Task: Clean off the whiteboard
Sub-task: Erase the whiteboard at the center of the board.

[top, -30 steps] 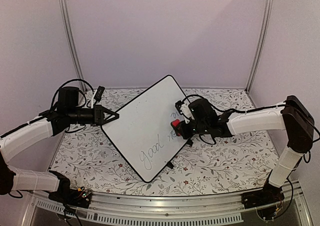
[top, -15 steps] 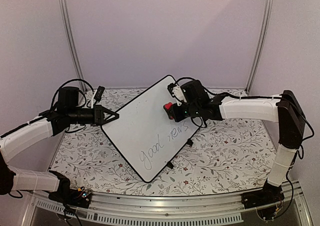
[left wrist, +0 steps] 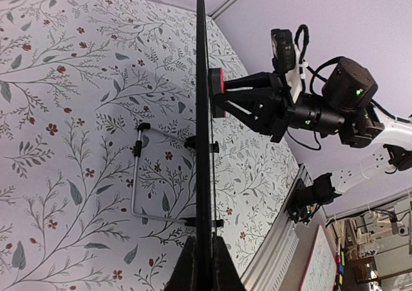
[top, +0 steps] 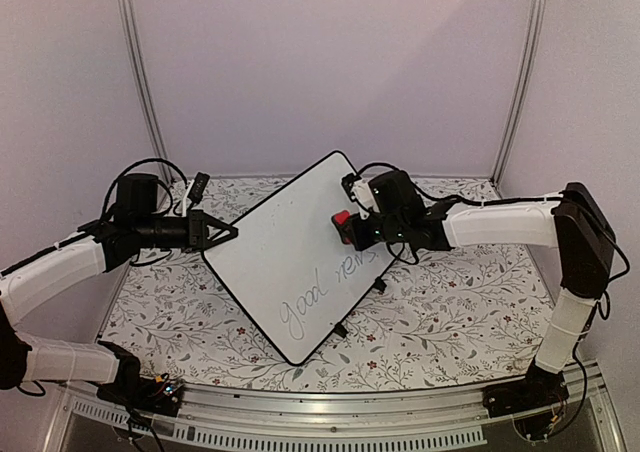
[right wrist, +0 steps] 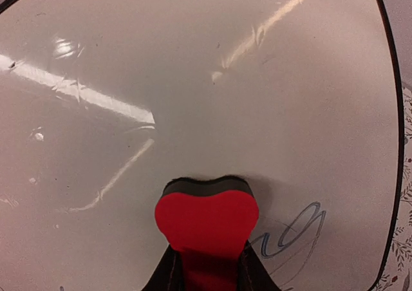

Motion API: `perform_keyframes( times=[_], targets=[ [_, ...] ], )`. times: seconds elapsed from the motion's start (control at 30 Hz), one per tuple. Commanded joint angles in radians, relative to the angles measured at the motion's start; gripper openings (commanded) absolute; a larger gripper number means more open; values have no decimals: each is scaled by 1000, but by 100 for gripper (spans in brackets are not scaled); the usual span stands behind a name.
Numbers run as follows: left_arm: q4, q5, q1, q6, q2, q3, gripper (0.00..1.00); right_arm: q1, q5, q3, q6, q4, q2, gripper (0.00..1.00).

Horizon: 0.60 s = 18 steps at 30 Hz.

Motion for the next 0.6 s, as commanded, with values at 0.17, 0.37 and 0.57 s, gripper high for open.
perform_keyframes(
  times=[0.17, 0.37, 0.57],
  targets=[
    [29, 71, -7, 47, -6, -8, 0, -7, -20, -131, 28, -51, -2, 0],
    [29, 71, -8, 47, -3, -8, 0, -7, -21, -176, 38, -39, -17, 0],
    [30, 71, -8, 47, -1, -8, 0, -6, -18, -209, 40, -37, -33, 0]
  ],
)
